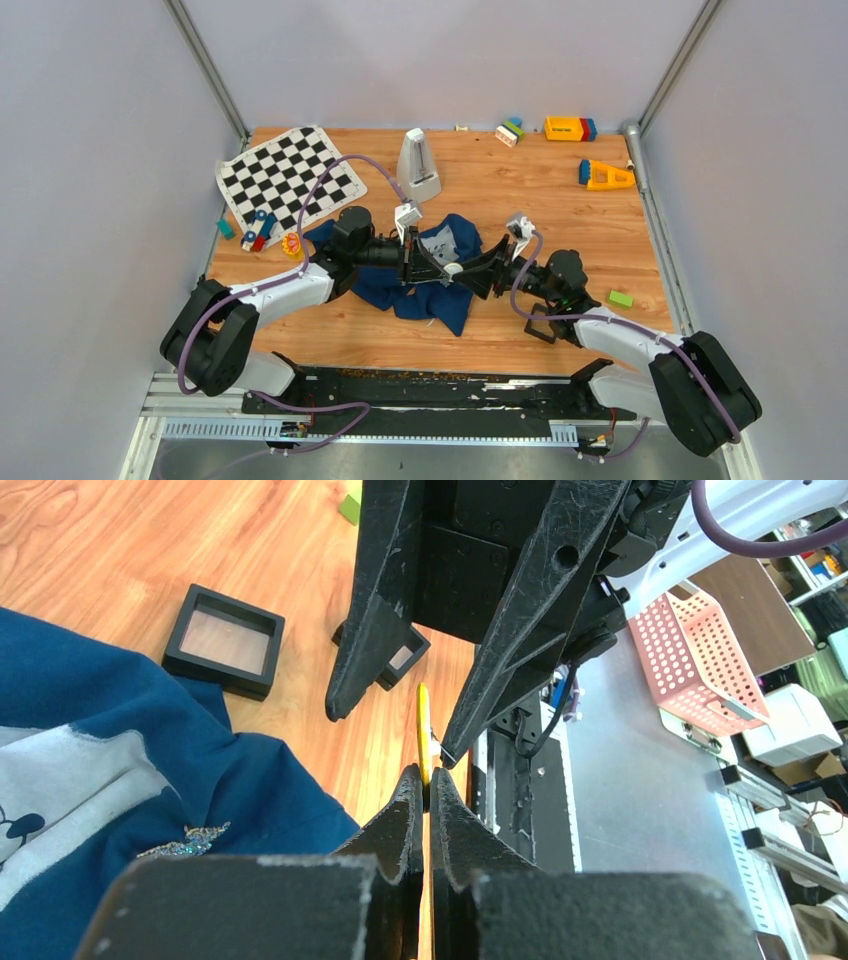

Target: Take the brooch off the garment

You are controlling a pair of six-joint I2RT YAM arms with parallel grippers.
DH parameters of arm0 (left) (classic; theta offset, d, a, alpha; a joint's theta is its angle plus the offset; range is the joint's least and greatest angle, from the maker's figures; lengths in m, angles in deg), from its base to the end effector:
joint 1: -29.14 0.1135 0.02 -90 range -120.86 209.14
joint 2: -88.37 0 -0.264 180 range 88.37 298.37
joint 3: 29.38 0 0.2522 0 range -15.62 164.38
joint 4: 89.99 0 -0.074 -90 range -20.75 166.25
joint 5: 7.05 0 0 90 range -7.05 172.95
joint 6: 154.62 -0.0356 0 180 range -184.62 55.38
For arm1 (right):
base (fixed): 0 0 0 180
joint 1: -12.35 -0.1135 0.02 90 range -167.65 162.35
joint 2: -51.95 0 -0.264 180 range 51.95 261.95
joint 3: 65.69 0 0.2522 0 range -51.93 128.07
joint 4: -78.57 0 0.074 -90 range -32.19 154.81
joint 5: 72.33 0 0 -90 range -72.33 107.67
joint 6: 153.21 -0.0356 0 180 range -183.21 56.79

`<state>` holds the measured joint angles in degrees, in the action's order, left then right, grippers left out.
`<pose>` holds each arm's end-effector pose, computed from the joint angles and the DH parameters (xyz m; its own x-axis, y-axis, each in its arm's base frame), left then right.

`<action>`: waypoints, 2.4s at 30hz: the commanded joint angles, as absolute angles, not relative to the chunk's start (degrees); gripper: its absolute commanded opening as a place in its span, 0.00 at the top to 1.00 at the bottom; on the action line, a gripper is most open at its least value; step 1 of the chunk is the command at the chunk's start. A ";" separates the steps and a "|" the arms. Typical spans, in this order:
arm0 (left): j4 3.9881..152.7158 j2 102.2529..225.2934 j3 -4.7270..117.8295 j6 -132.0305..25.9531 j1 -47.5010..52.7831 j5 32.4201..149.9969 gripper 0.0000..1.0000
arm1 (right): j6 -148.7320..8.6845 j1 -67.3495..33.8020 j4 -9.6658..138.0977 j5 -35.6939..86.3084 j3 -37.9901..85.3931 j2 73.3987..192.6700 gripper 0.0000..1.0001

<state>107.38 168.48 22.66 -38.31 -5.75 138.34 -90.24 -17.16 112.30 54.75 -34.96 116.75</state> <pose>0.2209 -0.1898 0.2374 -0.5745 0.0937 -0.8131 0.8184 0.0500 -0.5725 0.1799 0.1265 0.2105 -0.4216 0.1780 -0.8891 -0.8151 0.3552 0.4576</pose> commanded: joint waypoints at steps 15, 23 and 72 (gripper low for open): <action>107.87 168.33 23.85 -39.69 -6.44 139.75 1.00 | -93.25 -17.45 108.74 50.14 -29.80 118.98 0.64; 107.66 168.17 23.85 -39.77 -6.46 139.61 1.00 | -92.92 -17.44 105.51 44.72 -30.11 117.19 0.65; 100.13 168.83 25.60 -42.85 -6.42 133.80 1.00 | -89.47 -16.79 110.02 45.21 -34.44 113.05 0.48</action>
<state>100.48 170.23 23.89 -41.59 -6.39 133.58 -93.23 -16.90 104.41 41.72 -33.45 113.78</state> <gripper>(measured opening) 0.008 0.509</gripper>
